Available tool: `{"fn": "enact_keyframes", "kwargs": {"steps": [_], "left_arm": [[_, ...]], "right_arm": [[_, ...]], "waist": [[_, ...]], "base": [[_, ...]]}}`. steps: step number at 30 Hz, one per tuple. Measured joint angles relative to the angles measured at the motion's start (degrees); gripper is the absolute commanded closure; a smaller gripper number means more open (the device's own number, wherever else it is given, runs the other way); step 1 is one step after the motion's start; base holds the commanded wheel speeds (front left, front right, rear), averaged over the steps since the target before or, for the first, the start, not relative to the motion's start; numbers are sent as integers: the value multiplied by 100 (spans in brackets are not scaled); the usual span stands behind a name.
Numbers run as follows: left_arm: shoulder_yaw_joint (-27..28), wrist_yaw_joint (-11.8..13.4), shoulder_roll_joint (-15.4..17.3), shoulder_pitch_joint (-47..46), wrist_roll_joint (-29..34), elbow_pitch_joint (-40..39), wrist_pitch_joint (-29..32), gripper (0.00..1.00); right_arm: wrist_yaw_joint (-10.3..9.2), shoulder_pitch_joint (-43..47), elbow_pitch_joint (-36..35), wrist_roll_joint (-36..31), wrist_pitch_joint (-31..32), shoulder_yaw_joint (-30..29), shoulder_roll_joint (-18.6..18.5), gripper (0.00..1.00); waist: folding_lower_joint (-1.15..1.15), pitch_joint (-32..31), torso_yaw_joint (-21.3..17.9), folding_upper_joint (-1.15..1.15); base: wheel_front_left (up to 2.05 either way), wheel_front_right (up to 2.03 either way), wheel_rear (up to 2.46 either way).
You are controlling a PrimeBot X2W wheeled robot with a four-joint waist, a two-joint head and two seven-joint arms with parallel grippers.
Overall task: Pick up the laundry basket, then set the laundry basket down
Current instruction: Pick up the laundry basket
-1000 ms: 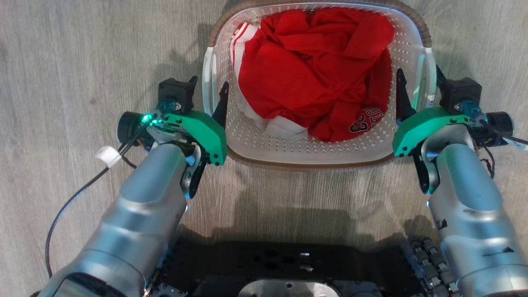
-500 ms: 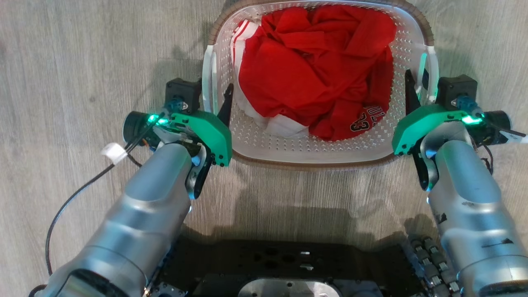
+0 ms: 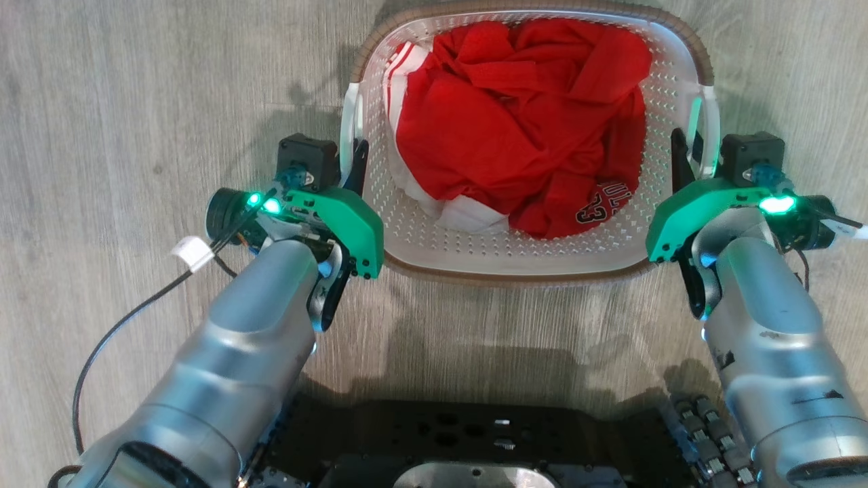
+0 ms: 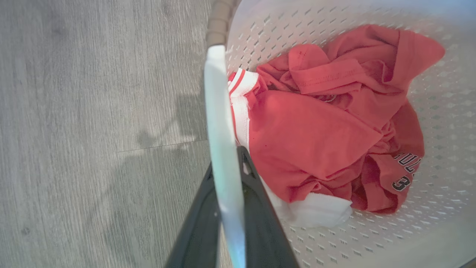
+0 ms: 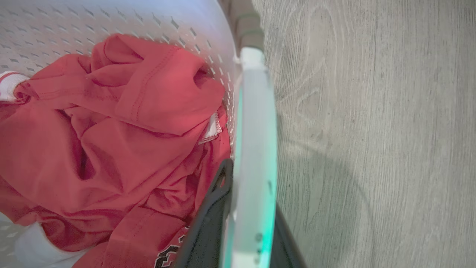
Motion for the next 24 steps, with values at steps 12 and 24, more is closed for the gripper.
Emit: {"fn": "enact_keyframes", "kwargs": {"steps": [12, 24], "left_arm": [[-211, -34, 0, 99, -280, 386, 0, 100], [-478, -129, -12, 756, -570, 835, 1, 100]], "right_arm": [[0, 22, 406, 342, 1, 393, 0, 100], [0, 286, 1356, 1166, 4, 1291, 25, 100]], "waist": [[0, -464, -22, 0], [-1, -1468, -119, 0]], "base": [[0, 0, 0], [0, 0, 0]]}}
